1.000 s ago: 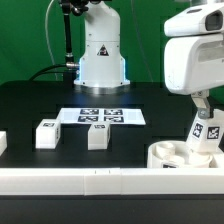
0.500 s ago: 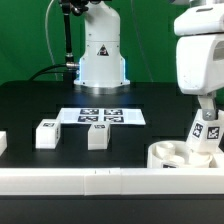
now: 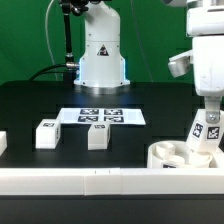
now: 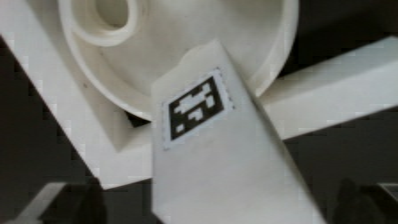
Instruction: Assemble stool
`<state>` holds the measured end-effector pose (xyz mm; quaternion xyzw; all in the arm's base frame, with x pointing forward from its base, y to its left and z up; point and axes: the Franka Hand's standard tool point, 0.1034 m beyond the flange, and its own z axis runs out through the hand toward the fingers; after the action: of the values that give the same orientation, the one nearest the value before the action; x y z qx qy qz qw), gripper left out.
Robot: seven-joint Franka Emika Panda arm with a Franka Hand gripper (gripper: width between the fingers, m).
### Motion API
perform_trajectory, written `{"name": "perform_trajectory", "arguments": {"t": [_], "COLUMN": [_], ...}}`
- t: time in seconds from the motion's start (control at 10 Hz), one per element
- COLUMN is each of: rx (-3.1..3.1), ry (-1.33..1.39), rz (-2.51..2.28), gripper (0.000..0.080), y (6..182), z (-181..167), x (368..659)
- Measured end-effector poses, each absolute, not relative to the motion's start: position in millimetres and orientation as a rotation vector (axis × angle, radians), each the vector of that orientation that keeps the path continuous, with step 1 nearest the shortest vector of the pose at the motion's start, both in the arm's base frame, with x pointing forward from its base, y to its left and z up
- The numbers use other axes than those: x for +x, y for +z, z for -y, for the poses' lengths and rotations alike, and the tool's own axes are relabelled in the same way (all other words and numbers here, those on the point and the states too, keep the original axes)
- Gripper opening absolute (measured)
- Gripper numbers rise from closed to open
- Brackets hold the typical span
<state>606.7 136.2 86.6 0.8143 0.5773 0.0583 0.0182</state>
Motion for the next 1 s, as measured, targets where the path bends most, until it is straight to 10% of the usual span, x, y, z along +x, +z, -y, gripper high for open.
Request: {"name": "perform_trajectory", "arguments": {"t": [0.8,1.0], "rx": [2.061,2.076], "ry": [0.119,0.116], "rz": [-2.236,-2.225], "gripper": [0.0649,0.0489], "y": [80.2,78.4], "z": [-129.4,-128.3], "x": [606.7,606.1]}}
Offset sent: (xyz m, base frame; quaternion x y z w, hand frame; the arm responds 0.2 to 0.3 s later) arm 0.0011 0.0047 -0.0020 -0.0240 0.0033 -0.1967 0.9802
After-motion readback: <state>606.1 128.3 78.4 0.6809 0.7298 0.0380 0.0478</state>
